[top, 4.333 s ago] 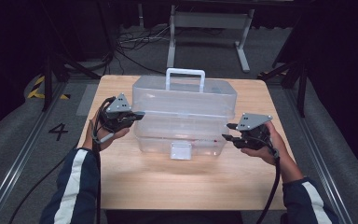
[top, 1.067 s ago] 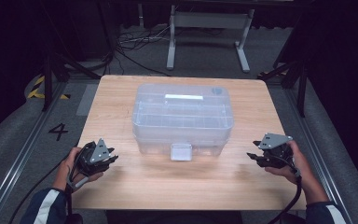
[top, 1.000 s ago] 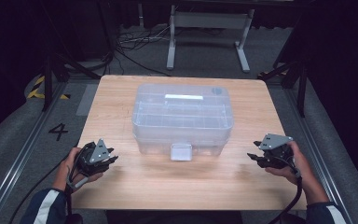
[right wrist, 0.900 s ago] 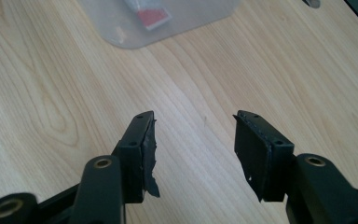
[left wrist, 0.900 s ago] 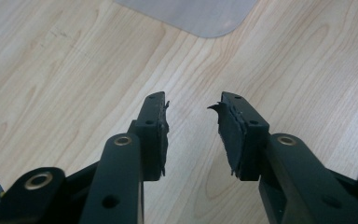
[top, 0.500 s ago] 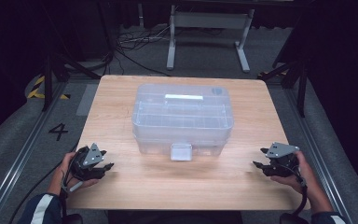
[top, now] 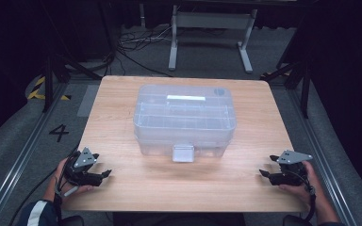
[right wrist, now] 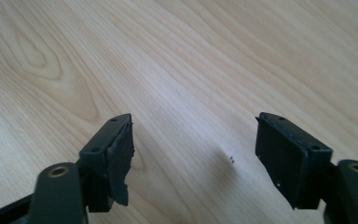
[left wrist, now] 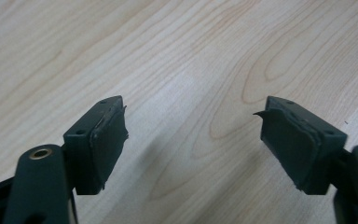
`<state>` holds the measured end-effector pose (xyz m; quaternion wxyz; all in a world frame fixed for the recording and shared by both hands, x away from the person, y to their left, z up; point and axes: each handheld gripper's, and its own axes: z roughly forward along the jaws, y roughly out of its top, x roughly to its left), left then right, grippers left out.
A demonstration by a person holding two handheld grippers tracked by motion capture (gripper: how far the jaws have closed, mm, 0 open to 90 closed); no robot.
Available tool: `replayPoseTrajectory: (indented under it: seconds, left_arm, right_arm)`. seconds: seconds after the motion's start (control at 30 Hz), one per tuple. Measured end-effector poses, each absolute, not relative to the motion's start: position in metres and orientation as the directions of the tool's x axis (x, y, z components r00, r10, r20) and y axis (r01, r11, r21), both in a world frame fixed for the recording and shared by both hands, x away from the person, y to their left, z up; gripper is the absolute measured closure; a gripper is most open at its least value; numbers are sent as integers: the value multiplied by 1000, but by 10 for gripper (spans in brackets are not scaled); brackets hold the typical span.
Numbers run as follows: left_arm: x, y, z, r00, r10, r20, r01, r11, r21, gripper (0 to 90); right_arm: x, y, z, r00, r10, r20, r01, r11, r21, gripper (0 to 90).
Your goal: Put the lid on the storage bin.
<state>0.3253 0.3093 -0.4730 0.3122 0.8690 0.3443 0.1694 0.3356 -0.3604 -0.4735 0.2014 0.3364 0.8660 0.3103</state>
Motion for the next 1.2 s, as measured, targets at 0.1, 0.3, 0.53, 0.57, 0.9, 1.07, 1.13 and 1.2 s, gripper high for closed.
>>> replayPoseTrajectory:
  seconds: [0.1,0.3,0.53,0.57,0.9,1.07,1.13,1.2]
  left_arm:
    - [323,310,-480,688,723,62,515,-546,661,201]
    - [324,314,-485,680,733,-14,540,-487,686,183]
    - [324,314,-486,679,734,-14,540,-487,686,181]
    - [324,314,-486,679,734,-14,540,-487,686,181]
    - [324,314,-486,675,738,-15,545,-484,685,175]
    - [323,313,-486,672,740,-15,547,-482,685,175]
    - [323,313,-486,671,741,-16,547,-481,685,175]
    - [323,313,-486,668,744,-18,549,-477,686,175]
  right_arm:
    - [335,-369,-484,-664,745,-66,489,499,715,243]
    - [337,-376,-490,-641,767,12,526,428,735,200]
    - [337,-376,-490,-641,767,12,526,428,735,199]
    - [337,-376,-490,-641,767,12,526,428,735,199]
    - [337,-376,-490,-641,768,15,528,426,735,193]
    - [338,-376,-490,-642,767,13,527,428,735,190]
    - [338,-376,-490,-642,767,13,527,428,735,189]
    - [338,-376,-490,-642,767,13,527,428,735,190]
